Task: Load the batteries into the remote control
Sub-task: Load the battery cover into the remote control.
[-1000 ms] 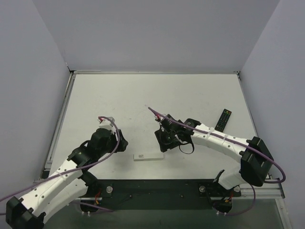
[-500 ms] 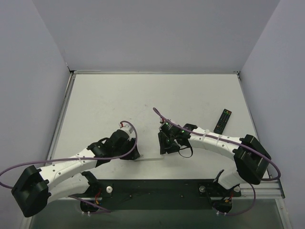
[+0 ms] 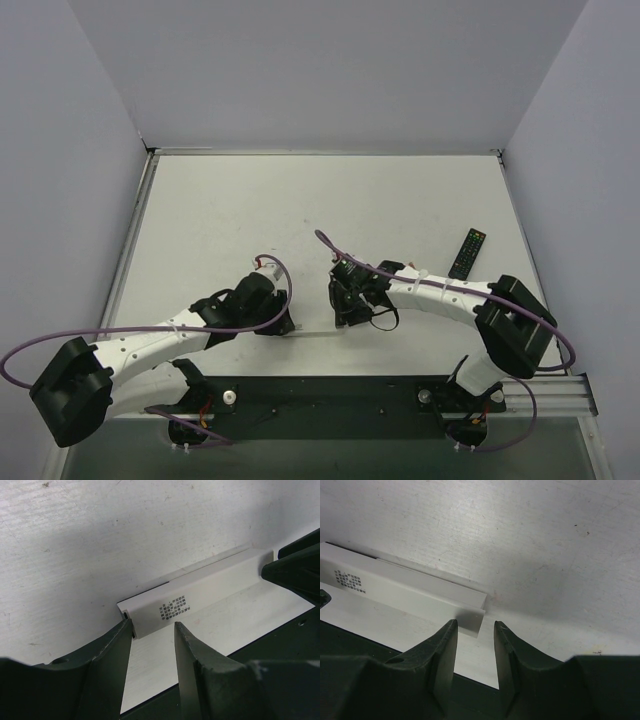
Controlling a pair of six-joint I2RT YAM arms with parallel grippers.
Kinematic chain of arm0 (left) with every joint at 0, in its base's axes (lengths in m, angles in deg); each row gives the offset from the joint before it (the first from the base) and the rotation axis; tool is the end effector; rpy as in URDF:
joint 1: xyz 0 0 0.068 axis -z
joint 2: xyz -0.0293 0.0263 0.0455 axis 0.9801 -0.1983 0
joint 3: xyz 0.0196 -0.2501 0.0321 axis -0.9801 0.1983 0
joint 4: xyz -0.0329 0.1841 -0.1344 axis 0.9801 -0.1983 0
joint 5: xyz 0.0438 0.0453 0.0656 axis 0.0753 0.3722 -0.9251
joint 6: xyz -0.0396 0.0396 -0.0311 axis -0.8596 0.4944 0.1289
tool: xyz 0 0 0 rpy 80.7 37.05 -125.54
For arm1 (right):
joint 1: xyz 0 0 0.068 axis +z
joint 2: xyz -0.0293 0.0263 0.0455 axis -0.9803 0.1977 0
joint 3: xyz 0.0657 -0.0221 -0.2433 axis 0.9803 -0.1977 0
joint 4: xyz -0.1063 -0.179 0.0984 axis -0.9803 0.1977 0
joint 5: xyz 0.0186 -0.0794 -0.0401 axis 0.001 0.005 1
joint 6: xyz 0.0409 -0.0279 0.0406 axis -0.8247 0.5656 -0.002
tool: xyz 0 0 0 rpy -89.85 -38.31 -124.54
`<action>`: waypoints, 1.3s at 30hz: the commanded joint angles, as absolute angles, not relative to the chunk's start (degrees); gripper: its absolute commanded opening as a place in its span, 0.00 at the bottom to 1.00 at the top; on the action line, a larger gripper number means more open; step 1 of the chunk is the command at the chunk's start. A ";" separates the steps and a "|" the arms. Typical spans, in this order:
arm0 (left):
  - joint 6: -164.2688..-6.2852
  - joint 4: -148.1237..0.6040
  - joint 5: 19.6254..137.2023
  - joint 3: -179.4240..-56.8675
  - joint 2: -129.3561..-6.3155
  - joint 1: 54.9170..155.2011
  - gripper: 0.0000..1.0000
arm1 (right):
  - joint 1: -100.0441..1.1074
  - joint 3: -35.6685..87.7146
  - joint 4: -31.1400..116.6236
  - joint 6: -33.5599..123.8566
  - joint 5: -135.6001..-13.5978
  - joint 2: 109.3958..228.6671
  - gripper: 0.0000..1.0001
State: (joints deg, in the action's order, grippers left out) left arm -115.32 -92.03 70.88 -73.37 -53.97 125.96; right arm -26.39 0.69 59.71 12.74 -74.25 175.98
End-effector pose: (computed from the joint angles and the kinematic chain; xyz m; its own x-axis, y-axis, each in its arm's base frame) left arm 0.1292 -0.1415 0.1633 -0.8819 -0.0222 -0.4709 0.2083 0.8778 -0.4314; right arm 0.1699 0.2296 0.1736 -0.9139 -0.1551 -0.3751 -0.3231 0.8374 0.4409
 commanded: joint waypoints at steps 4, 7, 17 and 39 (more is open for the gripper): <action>-115.80 -90.98 70.77 -72.87 -53.95 126.46 0.49 | -25.33 2.07 61.66 12.33 -74.34 177.69 0.29; -115.80 -92.21 70.59 -73.22 -52.90 126.81 0.49 | -25.25 2.07 62.01 12.32 -73.99 177.51 0.28; -115.97 -96.26 67.43 -74.46 -51.93 127.69 0.49 | -24.63 2.60 62.80 12.32 -73.11 177.77 0.26; -117.12 -88.52 69.01 -72.08 -57.29 127.69 0.27 | -23.49 4.53 63.68 13.20 -73.46 179.88 0.25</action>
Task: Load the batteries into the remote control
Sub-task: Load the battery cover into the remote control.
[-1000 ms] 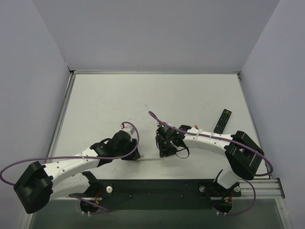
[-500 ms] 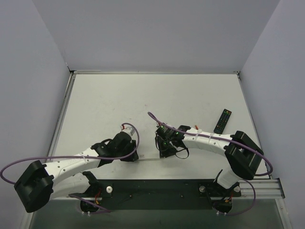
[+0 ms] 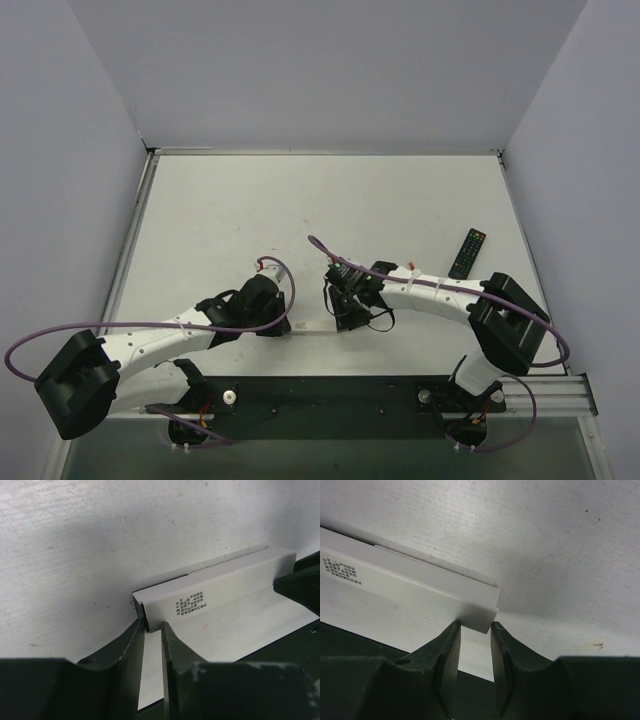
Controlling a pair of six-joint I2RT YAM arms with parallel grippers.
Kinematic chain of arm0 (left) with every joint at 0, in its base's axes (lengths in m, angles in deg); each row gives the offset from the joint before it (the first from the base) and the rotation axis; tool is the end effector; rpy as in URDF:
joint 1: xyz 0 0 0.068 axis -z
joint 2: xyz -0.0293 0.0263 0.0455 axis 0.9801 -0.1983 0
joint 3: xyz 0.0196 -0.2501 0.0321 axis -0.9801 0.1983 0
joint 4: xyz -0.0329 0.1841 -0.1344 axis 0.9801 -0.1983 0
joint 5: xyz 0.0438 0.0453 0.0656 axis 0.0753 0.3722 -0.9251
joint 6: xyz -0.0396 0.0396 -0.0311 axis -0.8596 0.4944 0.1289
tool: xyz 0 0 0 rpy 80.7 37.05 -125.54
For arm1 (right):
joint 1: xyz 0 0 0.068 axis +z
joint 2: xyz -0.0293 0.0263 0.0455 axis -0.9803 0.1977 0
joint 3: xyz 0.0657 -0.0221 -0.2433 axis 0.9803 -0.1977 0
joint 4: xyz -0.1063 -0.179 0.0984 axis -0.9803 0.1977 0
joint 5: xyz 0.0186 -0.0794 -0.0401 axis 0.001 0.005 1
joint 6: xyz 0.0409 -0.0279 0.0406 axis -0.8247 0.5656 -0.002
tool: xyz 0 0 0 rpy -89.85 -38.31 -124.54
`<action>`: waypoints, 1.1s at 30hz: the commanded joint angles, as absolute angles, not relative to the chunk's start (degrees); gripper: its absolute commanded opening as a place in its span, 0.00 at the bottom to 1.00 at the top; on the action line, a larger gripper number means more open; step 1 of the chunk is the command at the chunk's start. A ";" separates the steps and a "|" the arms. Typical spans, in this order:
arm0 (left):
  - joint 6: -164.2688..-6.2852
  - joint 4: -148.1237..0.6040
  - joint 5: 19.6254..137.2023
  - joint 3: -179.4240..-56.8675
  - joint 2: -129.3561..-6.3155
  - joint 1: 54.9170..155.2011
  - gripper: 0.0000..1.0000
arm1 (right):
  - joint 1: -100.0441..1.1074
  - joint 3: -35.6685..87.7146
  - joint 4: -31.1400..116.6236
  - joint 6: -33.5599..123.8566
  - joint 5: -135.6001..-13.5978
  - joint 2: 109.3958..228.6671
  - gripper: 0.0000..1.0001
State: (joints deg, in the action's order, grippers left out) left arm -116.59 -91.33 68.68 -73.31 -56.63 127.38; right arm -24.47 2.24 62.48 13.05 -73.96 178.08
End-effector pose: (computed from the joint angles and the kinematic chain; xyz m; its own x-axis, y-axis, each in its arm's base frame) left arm 0.1292 -0.1458 0.1560 -0.8869 -0.0196 -0.4615 0.1888 0.8964 -0.4010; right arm 0.1636 0.2368 0.1679 -0.9178 -0.2053 -0.3399 -0.3406 0.8470 0.4081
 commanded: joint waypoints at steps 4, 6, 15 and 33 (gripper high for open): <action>-117.38 -87.38 69.80 -71.47 -57.21 127.69 0.25 | -22.70 5.67 63.94 14.08 -73.72 180.85 0.22; -117.47 -86.41 70.15 -71.12 -57.12 127.78 0.24 | -22.17 6.72 64.12 14.43 -73.81 181.64 0.22; -118.26 -82.37 73.23 -70.24 -54.92 127.78 0.23 | -21.99 9.54 62.28 15.93 -75.31 183.05 0.21; -120.01 -79.29 72.53 -69.80 -53.78 126.02 0.32 | -28.76 7.25 55.42 13.20 -78.47 183.40 0.21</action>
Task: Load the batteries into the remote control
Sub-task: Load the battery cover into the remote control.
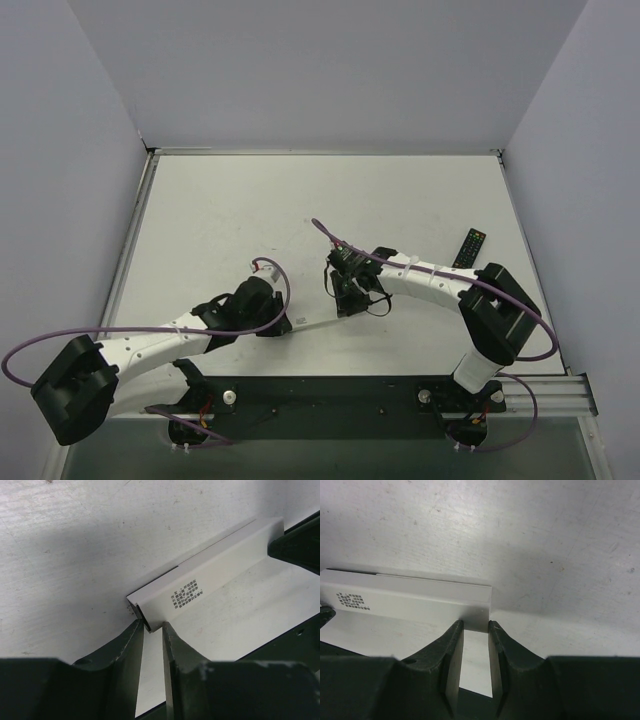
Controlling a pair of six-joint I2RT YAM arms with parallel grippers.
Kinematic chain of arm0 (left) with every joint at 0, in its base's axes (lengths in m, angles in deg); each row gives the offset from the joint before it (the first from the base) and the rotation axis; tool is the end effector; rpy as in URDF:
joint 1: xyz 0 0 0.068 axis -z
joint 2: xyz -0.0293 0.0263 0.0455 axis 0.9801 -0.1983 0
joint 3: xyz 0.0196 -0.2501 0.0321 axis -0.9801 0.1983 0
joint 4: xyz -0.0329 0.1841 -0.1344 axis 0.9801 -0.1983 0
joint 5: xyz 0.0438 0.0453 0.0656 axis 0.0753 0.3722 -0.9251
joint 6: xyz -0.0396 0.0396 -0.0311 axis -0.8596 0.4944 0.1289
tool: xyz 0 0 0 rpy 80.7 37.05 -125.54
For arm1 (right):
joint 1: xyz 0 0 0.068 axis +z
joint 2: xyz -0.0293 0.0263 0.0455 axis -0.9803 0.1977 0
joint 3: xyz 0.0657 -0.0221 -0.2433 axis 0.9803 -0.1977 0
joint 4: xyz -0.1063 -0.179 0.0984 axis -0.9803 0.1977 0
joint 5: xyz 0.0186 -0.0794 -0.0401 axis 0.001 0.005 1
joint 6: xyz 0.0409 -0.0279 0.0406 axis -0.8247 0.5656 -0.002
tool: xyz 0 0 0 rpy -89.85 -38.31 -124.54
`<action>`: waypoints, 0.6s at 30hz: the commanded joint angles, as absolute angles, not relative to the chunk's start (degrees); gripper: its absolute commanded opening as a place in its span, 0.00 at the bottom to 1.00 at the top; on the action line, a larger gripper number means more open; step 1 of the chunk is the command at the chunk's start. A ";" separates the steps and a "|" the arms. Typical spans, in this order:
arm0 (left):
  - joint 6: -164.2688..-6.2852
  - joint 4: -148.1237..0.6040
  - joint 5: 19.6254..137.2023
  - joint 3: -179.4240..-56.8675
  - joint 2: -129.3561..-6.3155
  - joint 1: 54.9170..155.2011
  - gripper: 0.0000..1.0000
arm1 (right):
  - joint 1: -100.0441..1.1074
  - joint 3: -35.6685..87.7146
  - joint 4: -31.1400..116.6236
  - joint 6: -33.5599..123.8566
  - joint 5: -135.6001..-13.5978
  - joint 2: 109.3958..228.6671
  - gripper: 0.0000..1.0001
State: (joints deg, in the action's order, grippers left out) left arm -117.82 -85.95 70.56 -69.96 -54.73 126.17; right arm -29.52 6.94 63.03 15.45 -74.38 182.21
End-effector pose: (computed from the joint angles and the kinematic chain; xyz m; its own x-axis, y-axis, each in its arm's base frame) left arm 0.1292 -0.1421 0.1526 -0.8783 -0.0705 -0.4729 0.1814 0.8660 -0.4660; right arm 0.1956 0.2356 0.1693 -0.9214 -0.1622 -0.3532 -0.3051 0.8649 0.3987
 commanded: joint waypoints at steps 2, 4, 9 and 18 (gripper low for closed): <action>-120.45 -79.29 71.83 -69.62 -53.25 125.85 0.36 | -28.76 7.34 56.03 13.55 -77.86 183.31 0.21; -120.80 -79.55 70.77 -69.27 -52.02 125.76 0.39 | -28.76 7.60 56.73 13.90 -77.07 182.87 0.21; -122.39 -79.91 68.31 -67.95 -49.12 125.06 0.44 | -28.76 8.31 57.96 14.61 -74.08 181.20 0.22; -123.53 -80.96 65.76 -67.25 -48.15 124.70 0.50 | -28.76 8.75 58.84 15.49 -70.65 179.27 0.30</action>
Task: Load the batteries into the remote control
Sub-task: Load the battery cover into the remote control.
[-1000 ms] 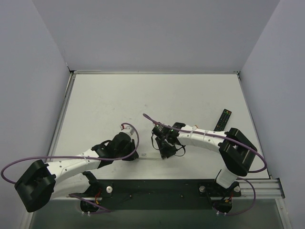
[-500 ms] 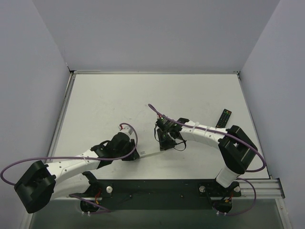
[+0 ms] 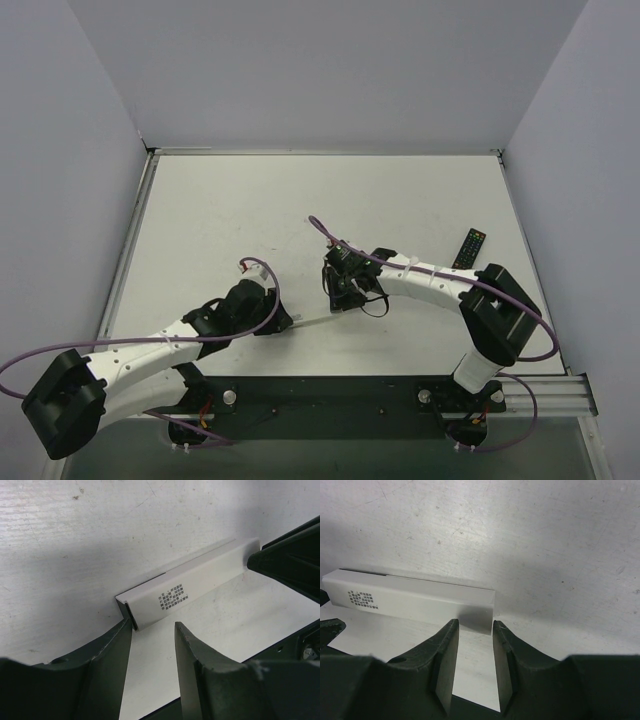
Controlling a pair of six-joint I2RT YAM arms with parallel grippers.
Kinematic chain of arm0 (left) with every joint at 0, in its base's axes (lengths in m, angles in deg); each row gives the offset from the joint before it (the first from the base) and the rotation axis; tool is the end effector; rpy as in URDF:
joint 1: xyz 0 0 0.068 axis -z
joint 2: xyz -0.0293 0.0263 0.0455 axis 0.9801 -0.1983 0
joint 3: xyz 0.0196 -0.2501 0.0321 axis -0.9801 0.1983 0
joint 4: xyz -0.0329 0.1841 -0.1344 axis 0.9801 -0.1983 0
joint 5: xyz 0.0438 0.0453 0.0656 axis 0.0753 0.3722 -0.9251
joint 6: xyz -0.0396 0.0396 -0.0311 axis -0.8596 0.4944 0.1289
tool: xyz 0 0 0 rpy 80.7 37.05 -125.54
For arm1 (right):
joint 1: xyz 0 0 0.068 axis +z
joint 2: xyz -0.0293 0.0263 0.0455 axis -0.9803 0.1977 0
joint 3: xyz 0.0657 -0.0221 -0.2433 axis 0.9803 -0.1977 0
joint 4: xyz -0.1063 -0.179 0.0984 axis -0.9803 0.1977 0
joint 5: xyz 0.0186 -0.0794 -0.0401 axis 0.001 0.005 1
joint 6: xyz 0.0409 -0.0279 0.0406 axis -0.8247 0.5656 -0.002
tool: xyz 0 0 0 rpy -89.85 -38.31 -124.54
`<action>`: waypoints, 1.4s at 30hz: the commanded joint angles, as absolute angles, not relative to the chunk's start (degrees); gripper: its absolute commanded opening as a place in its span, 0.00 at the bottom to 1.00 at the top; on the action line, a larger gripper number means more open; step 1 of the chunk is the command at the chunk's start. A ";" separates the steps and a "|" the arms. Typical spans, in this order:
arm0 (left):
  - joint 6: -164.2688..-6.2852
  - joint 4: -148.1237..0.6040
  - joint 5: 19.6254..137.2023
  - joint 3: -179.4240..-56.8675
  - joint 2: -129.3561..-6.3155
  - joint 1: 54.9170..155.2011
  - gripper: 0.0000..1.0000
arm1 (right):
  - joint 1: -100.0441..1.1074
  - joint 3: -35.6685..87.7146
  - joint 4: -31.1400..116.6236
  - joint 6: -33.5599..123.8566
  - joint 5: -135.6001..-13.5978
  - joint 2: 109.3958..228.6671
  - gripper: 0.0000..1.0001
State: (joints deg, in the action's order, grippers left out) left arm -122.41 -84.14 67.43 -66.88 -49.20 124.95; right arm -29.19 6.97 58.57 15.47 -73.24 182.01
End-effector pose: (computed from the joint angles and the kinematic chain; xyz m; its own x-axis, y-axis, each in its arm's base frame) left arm 0.1271 -0.1301 0.1558 -0.8427 -0.2036 -0.4984 0.1007 0.8498 -0.5173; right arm 0.2001 0.2421 0.1757 -0.8965 -0.1378 -0.4210 -0.3279 0.8455 0.4214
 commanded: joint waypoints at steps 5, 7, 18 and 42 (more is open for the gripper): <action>-123.79 -82.28 64.80 -67.25 -47.98 124.70 0.52 | -28.67 8.22 58.85 15.22 -69.60 178.66 0.30; -123.88 -82.63 64.44 -67.16 -47.98 124.62 0.52 | -28.76 7.96 58.85 15.05 -68.63 178.13 0.29; -123.71 -80.70 63.91 -66.98 -50.96 124.44 0.45 | -28.50 6.82 58.58 14.17 -68.28 179.18 0.23; -124.06 -79.47 65.14 -66.19 -52.37 124.44 0.35 | -28.15 4.00 57.00 12.24 -71.17 181.20 0.15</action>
